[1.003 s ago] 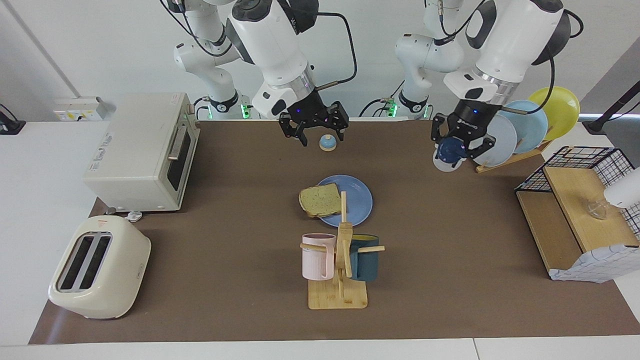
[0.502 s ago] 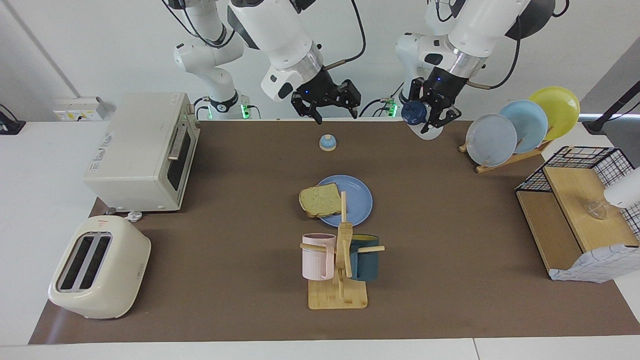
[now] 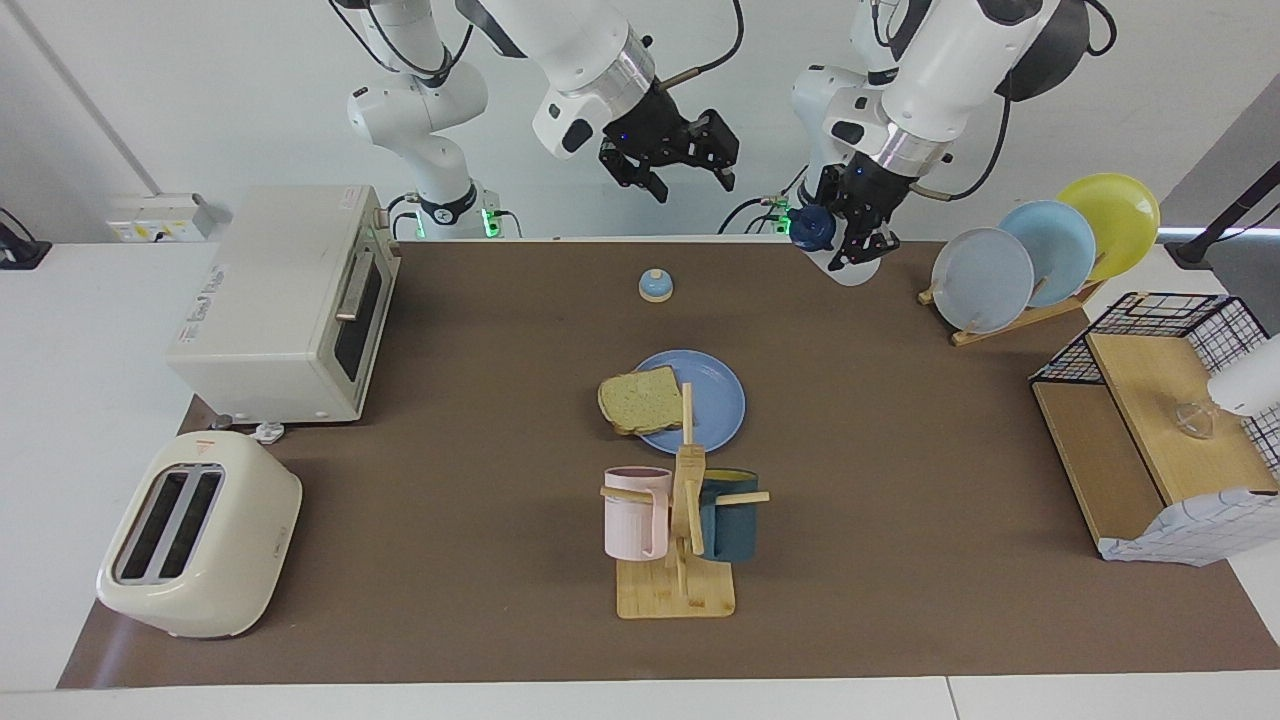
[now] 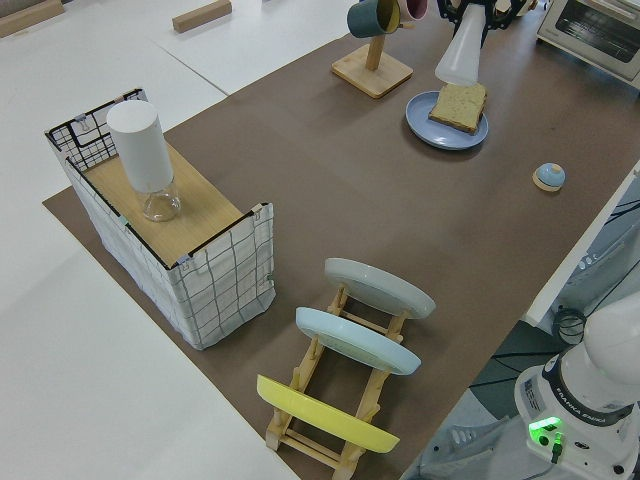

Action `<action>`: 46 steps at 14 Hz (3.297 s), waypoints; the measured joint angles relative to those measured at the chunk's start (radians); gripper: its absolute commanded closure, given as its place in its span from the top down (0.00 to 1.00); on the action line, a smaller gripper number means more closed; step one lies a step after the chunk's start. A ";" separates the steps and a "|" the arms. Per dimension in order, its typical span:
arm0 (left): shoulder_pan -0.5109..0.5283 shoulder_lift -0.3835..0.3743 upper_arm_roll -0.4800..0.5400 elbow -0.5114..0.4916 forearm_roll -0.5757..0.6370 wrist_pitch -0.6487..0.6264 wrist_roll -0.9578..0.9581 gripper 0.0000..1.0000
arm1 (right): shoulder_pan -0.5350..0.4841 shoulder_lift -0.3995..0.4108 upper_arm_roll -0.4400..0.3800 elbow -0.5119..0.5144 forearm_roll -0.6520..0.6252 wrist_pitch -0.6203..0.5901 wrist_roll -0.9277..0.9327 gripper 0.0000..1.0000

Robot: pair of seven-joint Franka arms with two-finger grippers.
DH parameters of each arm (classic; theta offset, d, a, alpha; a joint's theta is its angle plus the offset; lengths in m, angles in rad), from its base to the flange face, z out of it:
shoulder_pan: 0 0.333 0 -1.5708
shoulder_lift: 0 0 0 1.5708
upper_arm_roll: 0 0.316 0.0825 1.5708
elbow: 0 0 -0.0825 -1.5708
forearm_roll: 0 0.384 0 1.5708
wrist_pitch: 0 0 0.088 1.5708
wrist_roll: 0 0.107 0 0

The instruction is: Put bread on plate and add seasoning

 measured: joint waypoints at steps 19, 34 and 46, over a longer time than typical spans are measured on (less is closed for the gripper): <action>-0.010 -0.011 -0.004 -0.031 -0.002 0.009 0.070 0.00 | 0.119 0.032 0.009 -0.039 -0.129 0.356 0.008 0.41; -0.010 -0.028 -0.004 -0.064 -0.008 0.029 0.070 0.00 | 0.131 0.053 0.013 -0.041 -0.138 0.392 0.008 0.30; -0.010 -0.030 0.000 -0.067 -0.011 0.031 0.070 0.00 | 0.138 0.054 0.011 -0.044 -0.143 0.392 0.008 0.00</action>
